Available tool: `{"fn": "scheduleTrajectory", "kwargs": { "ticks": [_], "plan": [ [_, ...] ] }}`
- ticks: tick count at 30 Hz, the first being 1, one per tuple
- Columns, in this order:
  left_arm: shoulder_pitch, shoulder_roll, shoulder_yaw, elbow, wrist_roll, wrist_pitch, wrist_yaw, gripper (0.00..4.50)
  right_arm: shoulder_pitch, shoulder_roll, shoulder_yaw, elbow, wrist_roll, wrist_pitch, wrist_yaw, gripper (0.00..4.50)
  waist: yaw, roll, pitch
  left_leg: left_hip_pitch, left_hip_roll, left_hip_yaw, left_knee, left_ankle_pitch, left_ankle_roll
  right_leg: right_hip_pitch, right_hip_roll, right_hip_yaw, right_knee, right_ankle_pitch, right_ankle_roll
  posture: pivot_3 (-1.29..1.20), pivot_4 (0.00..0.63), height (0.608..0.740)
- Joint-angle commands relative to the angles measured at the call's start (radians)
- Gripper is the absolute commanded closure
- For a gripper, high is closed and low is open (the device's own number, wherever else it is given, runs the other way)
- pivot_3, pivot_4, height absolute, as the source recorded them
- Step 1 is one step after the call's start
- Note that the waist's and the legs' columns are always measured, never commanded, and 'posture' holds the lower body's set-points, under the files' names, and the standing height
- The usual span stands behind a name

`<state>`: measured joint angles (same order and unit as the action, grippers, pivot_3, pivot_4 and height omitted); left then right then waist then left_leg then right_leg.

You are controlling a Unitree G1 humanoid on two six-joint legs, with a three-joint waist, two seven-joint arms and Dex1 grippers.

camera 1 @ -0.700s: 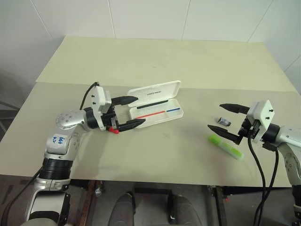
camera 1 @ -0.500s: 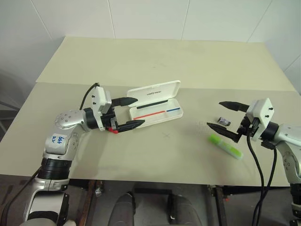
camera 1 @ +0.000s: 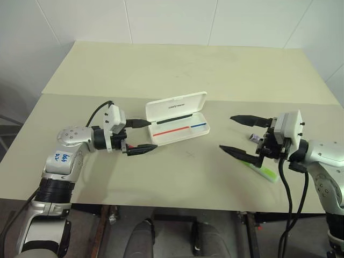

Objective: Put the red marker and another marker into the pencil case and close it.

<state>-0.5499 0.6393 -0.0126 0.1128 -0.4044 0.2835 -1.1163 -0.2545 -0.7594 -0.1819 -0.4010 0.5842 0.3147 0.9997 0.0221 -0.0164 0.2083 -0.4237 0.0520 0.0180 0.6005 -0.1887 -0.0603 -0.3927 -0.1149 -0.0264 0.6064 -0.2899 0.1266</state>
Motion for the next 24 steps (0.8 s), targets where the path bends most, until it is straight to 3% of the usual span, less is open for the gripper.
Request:
{"fn": "scheduleTrajectory", "kwargs": {
  "ticks": [1,4,5,8,11,24],
  "plan": [
    [-0.049,0.003,-0.011,0.029,0.024,-0.021,-0.019,0.02,-0.030,0.002,0.002,-0.117,0.076,0.053,-0.032,0.00,0.000,0.000,0.000,0.000,0.000,0.000,0.000,0.000,0.000,0.000,0.000,0.000,0.000,0.000,0.000,0.00,0.150,0.740],
    [-0.076,-0.018,-0.038,0.092,0.055,-0.052,-0.037,0.02,-0.029,0.014,0.024,-0.174,0.112,0.087,-0.058,0.00,0.003,0.000,0.000,0.000,0.000,0.000,0.000,0.000,0.000,0.000,0.000,0.000,0.000,-0.001,-0.001,0.00,0.150,0.740],
    [-0.085,-0.027,-0.047,0.109,0.065,-0.066,-0.042,0.21,-0.025,0.019,0.027,-0.183,0.117,0.091,-0.063,0.00,0.003,0.000,0.000,0.000,0.000,0.000,0.000,0.000,0.000,0.000,0.000,0.000,0.000,-0.001,-0.001,0.00,0.150,0.740],
    [-0.120,-0.058,-0.071,0.161,0.102,-0.107,-0.040,0.95,-0.002,0.032,0.039,-0.171,0.093,0.072,-0.060,0.00,0.003,-0.001,0.000,0.000,0.000,0.001,0.001,-0.001,0.001,0.000,0.000,0.001,-0.001,-0.001,-0.001,0.00,0.150,0.740],
    [-0.144,-0.076,-0.091,0.175,0.131,-0.130,-0.045,2.04,0.012,0.039,0.043,-0.134,0.063,0.041,-0.056,0.00,0.003,-0.001,0.000,-0.001,0.000,0.001,0.002,-0.001,0.002,0.000,0.000,0.001,-0.001,0.000,-0.001,0.00,0.150,0.740],
    [-0.144,-0.114,-0.156,0.183,0.212,-0.099,-0.015,2.04,0.021,0.105,0.067,-0.124,0.009,0.009,-0.102,0.00,0.001,-0.001,0.000,-0.001,0.000,0.003,0.004,-0.002,0.003,0.000,0.000,0.003,0.000,0.001,0.001,0.00,0.150,0.740]
  ]
}}
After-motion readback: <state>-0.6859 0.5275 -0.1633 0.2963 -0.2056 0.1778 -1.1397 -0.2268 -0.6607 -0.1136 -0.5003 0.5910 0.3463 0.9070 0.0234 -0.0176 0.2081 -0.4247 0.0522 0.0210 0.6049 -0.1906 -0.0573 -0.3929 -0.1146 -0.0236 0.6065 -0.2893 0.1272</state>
